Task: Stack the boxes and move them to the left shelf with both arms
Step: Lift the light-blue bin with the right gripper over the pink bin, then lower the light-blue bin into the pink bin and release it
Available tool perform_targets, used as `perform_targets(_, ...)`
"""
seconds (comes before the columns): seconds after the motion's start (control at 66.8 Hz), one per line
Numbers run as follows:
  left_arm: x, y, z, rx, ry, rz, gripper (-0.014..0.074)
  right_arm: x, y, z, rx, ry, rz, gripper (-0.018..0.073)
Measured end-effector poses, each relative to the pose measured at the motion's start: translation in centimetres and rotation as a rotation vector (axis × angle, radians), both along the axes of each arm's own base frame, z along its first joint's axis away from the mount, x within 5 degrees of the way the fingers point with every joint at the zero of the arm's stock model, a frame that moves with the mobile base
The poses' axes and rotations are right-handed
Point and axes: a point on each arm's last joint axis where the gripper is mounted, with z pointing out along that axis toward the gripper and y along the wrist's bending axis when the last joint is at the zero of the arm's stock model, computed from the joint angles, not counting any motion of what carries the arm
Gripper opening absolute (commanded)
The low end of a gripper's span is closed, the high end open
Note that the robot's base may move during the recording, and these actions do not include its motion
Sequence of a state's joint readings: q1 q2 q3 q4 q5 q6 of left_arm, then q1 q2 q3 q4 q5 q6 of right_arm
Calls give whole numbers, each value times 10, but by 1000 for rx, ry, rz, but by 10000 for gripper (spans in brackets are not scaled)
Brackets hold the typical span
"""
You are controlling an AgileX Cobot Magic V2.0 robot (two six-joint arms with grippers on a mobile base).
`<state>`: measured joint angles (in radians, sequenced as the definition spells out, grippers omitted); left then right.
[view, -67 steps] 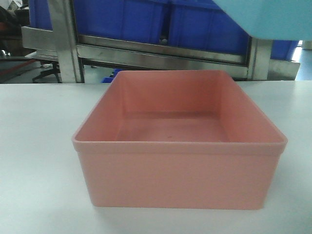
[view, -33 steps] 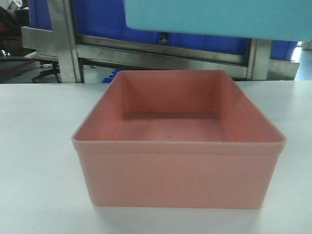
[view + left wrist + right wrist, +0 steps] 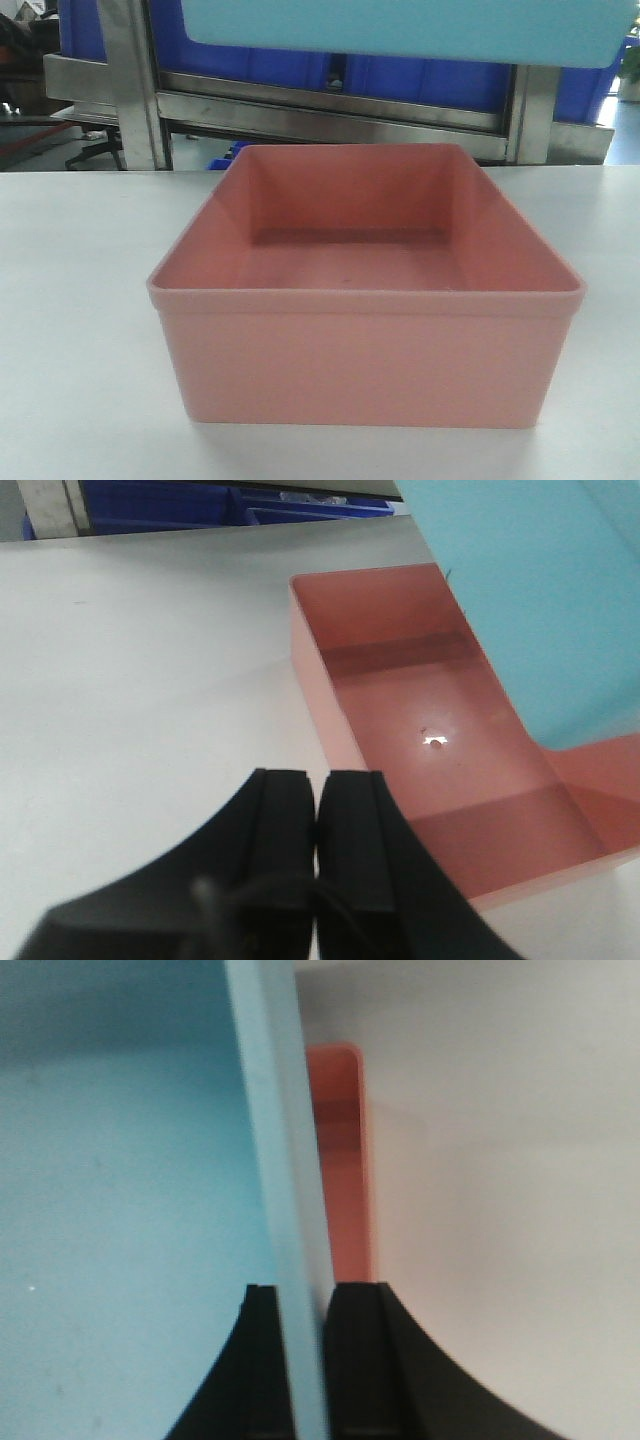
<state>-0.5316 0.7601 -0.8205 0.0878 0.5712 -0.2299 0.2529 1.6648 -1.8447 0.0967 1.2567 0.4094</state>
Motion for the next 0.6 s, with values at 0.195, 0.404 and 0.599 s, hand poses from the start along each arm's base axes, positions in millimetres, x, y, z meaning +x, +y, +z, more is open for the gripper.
perform_targets(0.195, 0, 0, 0, 0, 0, 0, -4, -13, 5, -38, -14, 103, -9, 53)
perform_targets(0.404, 0, 0, 0, 0, 0, 0, -4, -13, 20, -68, -8, 84, 16, 53)
perform_targets(0.599, 0, 0, 0, 0, 0, 0, -4, -9, 28, -81, 21, 75, -7, 53)
